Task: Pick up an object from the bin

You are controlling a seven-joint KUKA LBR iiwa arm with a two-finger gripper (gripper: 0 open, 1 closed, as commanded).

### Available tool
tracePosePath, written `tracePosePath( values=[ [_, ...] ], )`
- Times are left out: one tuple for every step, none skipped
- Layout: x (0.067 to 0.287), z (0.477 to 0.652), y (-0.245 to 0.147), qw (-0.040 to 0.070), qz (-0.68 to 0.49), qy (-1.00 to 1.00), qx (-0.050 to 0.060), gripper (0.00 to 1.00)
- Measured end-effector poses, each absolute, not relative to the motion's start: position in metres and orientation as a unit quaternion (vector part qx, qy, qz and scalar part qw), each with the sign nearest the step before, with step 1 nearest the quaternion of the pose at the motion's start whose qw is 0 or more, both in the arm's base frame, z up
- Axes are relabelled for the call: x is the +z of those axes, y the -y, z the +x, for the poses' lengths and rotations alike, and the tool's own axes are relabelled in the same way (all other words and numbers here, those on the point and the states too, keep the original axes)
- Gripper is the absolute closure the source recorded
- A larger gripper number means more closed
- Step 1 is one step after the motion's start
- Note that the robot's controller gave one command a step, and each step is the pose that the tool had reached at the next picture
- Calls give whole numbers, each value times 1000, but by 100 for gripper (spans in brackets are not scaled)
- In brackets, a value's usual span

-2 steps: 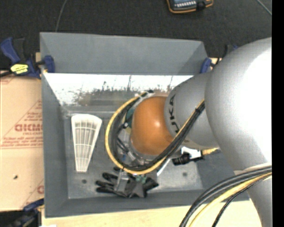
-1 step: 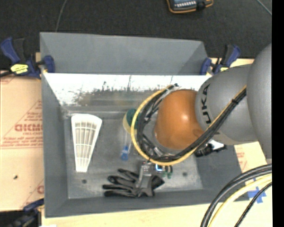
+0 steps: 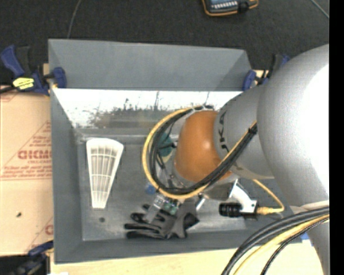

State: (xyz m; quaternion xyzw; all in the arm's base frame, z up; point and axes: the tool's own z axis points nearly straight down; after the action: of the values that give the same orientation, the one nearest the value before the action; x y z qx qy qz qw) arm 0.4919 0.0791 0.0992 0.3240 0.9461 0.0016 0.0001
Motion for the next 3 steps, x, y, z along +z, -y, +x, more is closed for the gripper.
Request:
tracePosePath(
  values=[
    [70, 473, -95, 7, 203, -979, 2, 0],
    [71, 472, -152, 4, 145, -989, 2, 100],
    [71, 472, -151, 4, 146, -989, 2, 100]
  ],
)
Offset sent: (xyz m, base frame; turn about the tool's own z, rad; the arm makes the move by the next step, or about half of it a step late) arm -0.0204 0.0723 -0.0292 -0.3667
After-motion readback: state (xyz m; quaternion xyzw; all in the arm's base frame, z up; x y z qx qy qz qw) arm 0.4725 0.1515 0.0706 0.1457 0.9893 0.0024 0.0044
